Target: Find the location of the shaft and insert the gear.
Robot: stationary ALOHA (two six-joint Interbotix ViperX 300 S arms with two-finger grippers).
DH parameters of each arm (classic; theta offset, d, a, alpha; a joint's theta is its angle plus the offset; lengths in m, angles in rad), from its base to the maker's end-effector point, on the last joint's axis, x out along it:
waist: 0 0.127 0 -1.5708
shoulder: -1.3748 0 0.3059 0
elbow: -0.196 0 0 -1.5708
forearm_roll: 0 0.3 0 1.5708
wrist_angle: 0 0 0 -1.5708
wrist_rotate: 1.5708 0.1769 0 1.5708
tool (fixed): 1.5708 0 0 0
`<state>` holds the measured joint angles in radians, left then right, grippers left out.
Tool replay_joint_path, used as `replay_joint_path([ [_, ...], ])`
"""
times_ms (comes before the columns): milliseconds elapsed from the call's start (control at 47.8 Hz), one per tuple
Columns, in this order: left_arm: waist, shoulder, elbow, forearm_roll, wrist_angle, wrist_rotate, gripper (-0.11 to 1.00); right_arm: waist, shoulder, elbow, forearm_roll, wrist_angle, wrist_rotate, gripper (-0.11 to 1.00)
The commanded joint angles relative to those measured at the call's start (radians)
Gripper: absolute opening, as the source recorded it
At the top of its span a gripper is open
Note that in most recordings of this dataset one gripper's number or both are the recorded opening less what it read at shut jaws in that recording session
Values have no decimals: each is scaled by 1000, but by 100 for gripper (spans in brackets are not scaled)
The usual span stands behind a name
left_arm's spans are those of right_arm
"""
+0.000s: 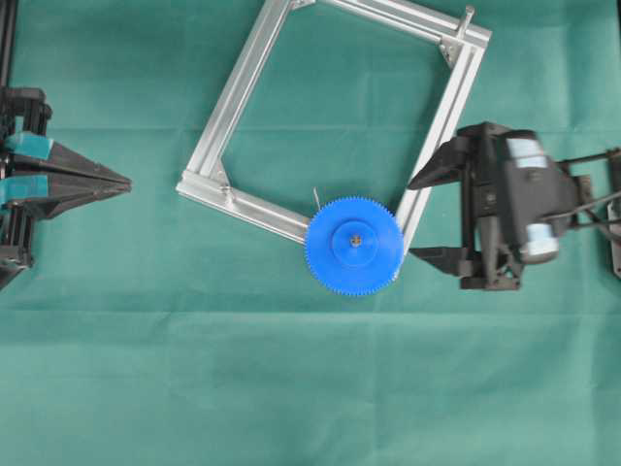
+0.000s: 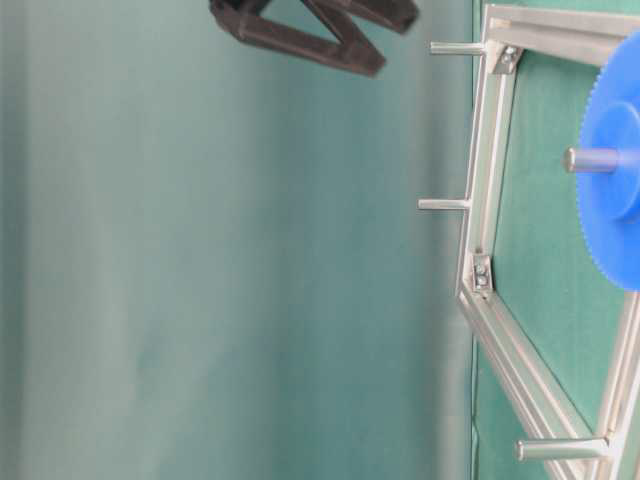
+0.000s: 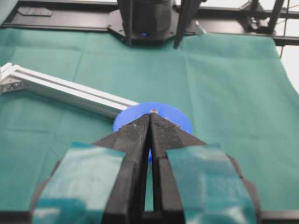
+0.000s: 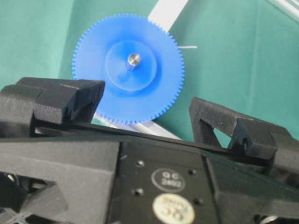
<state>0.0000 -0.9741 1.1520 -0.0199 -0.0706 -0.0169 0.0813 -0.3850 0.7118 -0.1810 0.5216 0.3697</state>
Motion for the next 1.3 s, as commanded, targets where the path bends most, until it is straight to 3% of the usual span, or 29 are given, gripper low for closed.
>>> replay_joint_path([
  [0,3,3,-21,-2,-9,-2,0,3,-57,17,-3,-20,2,89],
  [523,3,9,-20,-2,-32,0,1,2,-175,158,-3,-83,0,89],
  [1277,3,9,-18,-2,-37,0,0,2,-204,192,-3,-83,0,89],
])
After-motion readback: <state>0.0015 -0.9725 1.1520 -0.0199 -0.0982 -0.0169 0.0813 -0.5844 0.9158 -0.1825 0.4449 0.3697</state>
